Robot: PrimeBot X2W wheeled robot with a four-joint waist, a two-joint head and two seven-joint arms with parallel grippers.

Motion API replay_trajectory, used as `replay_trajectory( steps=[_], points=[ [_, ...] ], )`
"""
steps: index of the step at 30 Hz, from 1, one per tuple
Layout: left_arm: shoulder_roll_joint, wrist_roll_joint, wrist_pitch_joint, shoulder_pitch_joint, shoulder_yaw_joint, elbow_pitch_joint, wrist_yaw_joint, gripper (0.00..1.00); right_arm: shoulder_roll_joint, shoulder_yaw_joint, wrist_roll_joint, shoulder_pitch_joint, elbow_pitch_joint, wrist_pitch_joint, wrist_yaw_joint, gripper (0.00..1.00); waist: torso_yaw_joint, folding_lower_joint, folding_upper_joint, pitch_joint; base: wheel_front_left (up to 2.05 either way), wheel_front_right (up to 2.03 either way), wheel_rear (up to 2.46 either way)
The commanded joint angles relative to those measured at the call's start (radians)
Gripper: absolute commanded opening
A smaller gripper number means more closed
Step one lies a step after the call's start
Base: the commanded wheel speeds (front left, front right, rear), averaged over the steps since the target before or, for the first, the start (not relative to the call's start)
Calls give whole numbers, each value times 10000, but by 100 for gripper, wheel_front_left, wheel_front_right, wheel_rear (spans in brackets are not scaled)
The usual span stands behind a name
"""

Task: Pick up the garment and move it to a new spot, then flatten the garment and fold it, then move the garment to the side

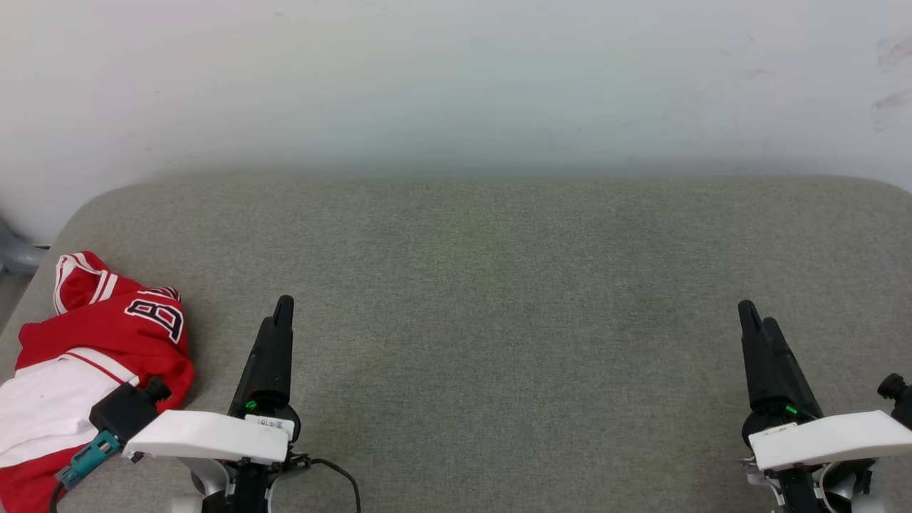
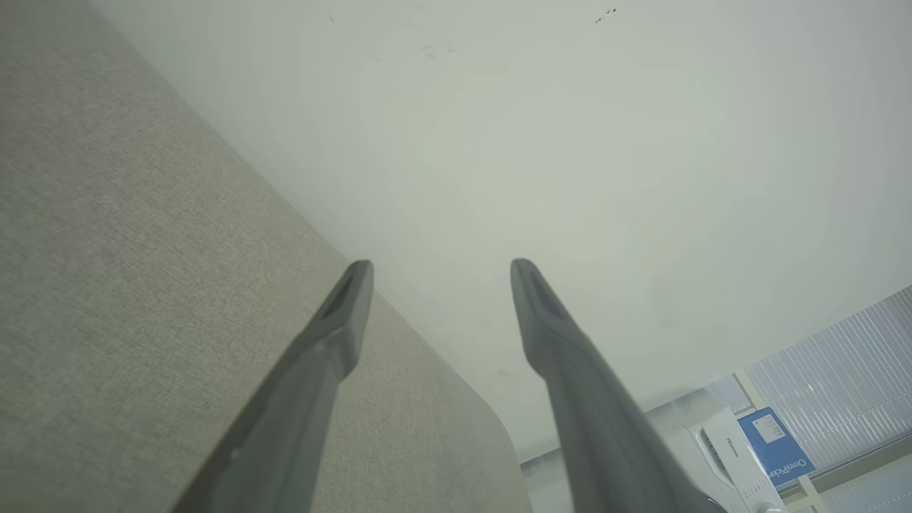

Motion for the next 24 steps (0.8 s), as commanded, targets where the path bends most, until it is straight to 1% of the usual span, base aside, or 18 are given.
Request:
replay_trajectory(
  steps=[1, 5, 15, 24],
  points=[
    [99, 445, -103, -43, -11, -182, -3, 100, -36, 5, -629, -33, -259, -47, 0, 100, 5, 0, 0, 1, 0, 0, 0],
    [109, 1154, -239, 4, -66, -176, -3, 100, -35, 5, -1577, 24, -443, 3, 0, 100, 18, 0, 0, 4, 0, 0, 0],
    [445, 3152, -553, -44, -278, 53, -2, 100, -35, 68, -3576, 198, -912, 219, 0, 100, 56, 0, 0, 10, 0, 0, 0],
    [593, 4896, -814, -48, -367, 178, -2, 100, -35, -3, -5105, 403, -1300, 488, 0, 100, 63, 0, 0, 5, 0, 0, 0]
  ],
)
